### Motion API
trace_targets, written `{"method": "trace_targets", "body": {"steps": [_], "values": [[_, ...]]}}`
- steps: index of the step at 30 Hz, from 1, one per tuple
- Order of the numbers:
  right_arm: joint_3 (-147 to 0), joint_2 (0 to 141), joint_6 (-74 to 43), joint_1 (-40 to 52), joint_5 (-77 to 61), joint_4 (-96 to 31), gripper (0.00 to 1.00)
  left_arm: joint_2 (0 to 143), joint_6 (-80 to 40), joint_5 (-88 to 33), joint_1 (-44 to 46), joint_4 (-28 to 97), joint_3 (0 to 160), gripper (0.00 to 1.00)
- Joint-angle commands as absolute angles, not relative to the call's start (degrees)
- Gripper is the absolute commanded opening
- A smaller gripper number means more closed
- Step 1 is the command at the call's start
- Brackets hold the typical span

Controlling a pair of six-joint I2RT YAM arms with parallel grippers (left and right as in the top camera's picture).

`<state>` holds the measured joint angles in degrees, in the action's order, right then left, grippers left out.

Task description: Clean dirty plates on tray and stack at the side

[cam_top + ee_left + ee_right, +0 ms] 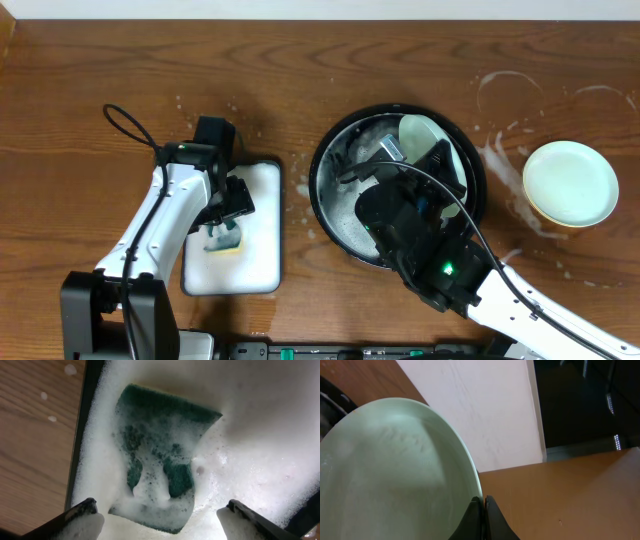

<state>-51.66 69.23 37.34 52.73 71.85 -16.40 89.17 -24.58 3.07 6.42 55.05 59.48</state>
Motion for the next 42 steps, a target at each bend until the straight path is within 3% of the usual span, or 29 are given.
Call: {"method": "trace_targets", "body": {"steps": [1,42], "values": [[-52.60,68.36,37.74,53.67,73.69,-16.05,0.01,89.17,-24.45,3.20,6.17,55.13,59.51,0.82],[-52.60,68.38,27.22,50.70,72.38,-16.12,0.01,89.17,-24.45,3.20,6.17,55.16,59.51,0.82]]}}
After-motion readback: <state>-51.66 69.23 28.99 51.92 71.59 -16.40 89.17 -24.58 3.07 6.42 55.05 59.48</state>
